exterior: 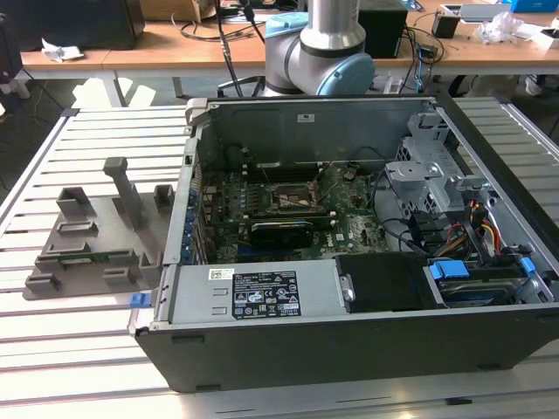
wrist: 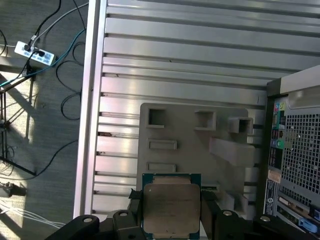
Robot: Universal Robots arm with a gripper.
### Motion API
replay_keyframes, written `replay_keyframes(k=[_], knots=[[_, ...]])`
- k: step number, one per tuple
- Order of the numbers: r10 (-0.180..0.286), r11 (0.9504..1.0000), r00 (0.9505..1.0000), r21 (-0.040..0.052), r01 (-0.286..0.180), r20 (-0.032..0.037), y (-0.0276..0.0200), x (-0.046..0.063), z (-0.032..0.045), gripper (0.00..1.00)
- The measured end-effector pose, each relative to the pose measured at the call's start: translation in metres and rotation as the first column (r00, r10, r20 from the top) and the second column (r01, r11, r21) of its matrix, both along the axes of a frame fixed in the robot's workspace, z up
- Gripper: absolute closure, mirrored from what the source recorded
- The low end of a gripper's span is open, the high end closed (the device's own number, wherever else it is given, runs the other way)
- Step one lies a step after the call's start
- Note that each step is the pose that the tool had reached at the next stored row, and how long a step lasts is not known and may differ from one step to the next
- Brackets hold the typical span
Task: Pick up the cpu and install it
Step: 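Pick up the cpu and move it towards the insertion slot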
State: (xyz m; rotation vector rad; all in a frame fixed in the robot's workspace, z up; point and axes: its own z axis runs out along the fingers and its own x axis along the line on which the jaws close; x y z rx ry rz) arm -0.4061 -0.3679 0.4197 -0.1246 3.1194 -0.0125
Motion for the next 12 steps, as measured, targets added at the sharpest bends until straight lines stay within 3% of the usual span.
replay_keyframes(k=[7,12], knots=[[0.0,1.0,1.0,0.0,0.0,0.0,0.0,0.012,0.0,0.45],[0.0,1.0,1.0,0.0,0.0,-0.0001,0.0,0.033,0.0,0.45]])
